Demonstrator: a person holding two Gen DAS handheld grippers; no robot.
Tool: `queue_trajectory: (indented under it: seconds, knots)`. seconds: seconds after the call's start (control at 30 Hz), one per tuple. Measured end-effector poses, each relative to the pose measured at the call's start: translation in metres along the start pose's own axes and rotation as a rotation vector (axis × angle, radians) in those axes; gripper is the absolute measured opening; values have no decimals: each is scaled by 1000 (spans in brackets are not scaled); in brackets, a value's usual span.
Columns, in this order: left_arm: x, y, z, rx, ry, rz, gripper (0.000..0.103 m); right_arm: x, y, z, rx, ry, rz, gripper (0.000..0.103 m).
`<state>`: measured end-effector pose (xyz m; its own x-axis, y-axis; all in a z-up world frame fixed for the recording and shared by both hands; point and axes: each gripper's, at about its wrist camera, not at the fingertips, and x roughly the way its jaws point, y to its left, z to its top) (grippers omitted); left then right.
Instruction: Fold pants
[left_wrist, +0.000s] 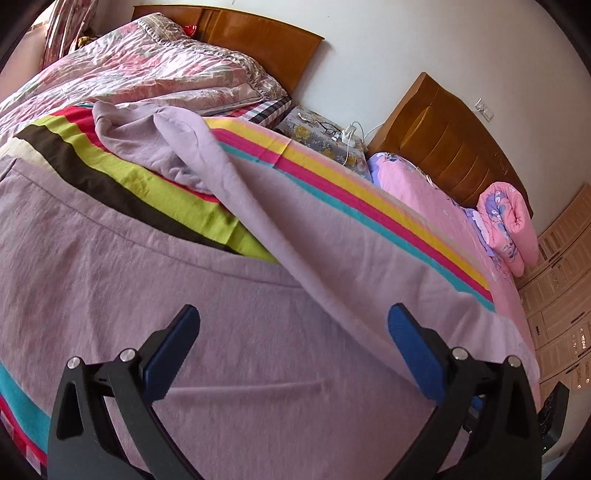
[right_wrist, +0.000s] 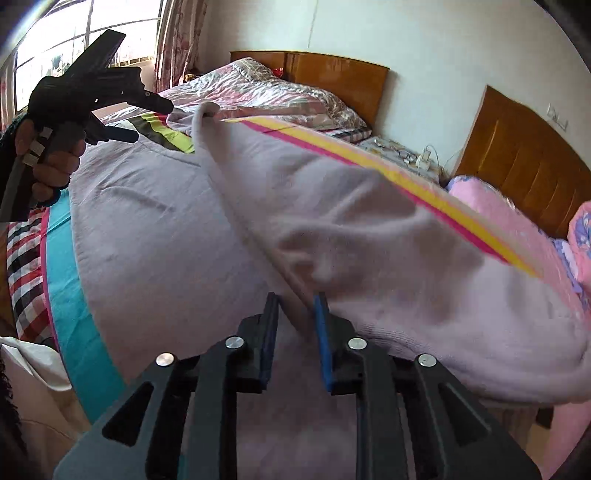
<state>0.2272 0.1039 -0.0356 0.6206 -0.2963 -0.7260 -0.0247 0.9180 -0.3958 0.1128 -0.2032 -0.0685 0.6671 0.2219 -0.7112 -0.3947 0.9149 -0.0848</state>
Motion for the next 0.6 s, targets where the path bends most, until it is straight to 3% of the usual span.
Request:
queue_trajectory:
  seconds: [0.1,0.2,0.27,0.33,0.43,0.47,0.5,0.57,0.6]
  knots:
    - [3,15,-24,9,34,28,102,-18,-19,-35,305,-24,83,70]
    - [1,26,-37,0,41,12,102,-53,-43,-62,578,-143,98,72]
    - [5,22,-43,27,46,73,102,-59,-60,-67,699,-140,57,72]
    - [9,2,-49,130,37,167,102,-57,-57,-47,651,-57,-78,72]
    - [1,-42,-62,344,-127,509,102,-51,-27,-4,486,36,-280,76]
    - [-3,-56,-66,408,-171,558,102,-48,-18,7,437,48,-326,76]
    - [-7,-63,-69,439,-180,555,102,-49,-12,13,424,39,-347,76]
    - [-16,-65,-68,411,-148,440,102,-52,-9,15,463,26,-281,76]
    - [-18,-63,-67,393,-140,423,102,-53,-10,13,472,27,-274,76]
